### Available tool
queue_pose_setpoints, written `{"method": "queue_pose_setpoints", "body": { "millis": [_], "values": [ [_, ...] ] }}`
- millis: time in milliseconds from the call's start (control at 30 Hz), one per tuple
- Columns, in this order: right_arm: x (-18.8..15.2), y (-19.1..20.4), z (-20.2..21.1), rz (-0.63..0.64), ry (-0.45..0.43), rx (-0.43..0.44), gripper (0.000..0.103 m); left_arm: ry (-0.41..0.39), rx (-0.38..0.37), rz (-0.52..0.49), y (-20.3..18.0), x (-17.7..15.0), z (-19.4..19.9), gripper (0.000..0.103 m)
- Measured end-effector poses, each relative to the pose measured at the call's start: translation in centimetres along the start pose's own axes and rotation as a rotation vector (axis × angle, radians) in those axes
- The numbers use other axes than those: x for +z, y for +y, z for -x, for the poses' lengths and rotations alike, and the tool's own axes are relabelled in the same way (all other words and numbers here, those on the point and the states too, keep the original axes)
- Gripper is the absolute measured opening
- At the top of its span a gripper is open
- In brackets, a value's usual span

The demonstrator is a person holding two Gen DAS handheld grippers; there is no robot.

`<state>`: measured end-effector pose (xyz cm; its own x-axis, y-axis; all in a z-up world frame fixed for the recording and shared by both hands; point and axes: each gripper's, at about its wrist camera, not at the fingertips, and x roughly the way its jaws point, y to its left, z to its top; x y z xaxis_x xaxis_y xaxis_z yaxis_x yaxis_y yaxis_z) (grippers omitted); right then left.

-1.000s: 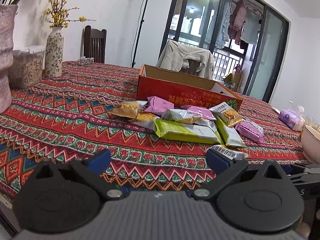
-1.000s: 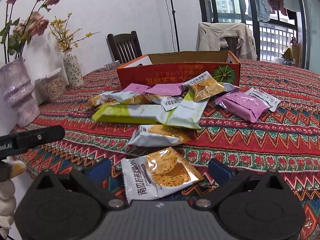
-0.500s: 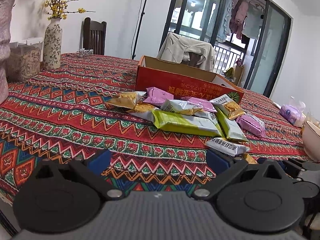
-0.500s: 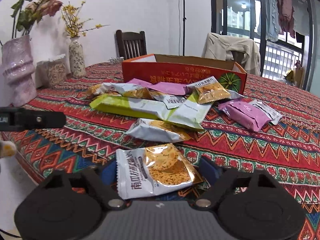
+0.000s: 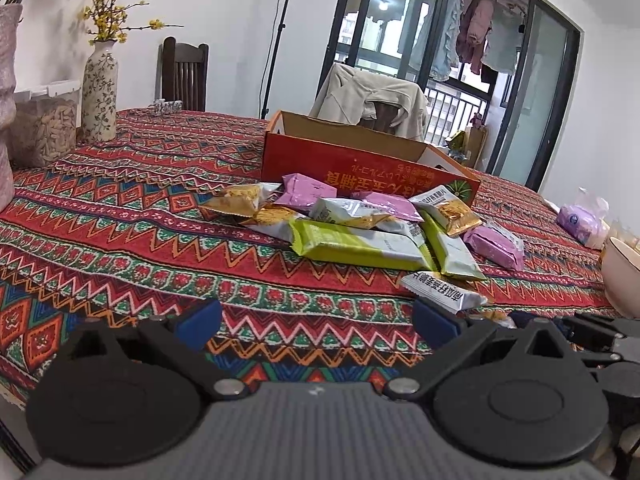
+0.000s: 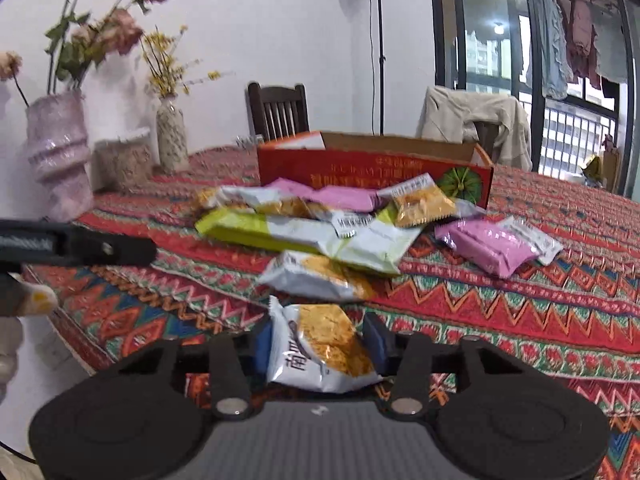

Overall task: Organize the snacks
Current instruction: 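Grasp a white printed snack packet with the right gripper, then grasp a white cookie packet with the left gripper while the right gripper holds its packet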

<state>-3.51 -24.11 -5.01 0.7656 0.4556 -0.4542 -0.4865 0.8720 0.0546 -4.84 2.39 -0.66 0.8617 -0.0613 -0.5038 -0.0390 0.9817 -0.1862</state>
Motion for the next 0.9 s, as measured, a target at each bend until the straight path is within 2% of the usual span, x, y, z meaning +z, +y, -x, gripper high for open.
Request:
{"method": "queue_pose_setpoints", "body": {
  "millis": [100, 200, 300, 567, 700, 900],
  "values": [
    [-0.1, -0.4, 0.6, 0.002, -0.017, 0.001, 0.039, 0.003, -0.002, -0.012, -0.7, 0.0, -0.1, 0.103],
    [0.0, -1.2, 1.3, -0.025, -0.044, 0.007, 0.027, 0.009, -0.001, -0.026, -1.3, -0.1, -0.2, 0.103],
    [0.5, -2.4, 2.2, -0.064, -0.081, 0.017, 0.023, 0.016, 0.004, -0.036, -1.9, 0.0, -0.3, 0.103],
    [1.3, -6.9, 1.8, -0.208, -0.089, 0.025, 0.022, 0.028, 0.023, -0.045, -2.4, 0.0, -0.6, 0.103],
    [1.3, -6.8, 1.0, -0.206, -0.073, 0.027, 0.026, 0.035, 0.029, -0.041, -2.3, 0.1, -0.9, 0.103],
    [1.0, -7.0, 0.1, -0.205, -0.051, -0.002, 0.027, 0.046, 0.034, -0.033, -2.3, 0.2, -1.3, 0.103]
  ]
}}
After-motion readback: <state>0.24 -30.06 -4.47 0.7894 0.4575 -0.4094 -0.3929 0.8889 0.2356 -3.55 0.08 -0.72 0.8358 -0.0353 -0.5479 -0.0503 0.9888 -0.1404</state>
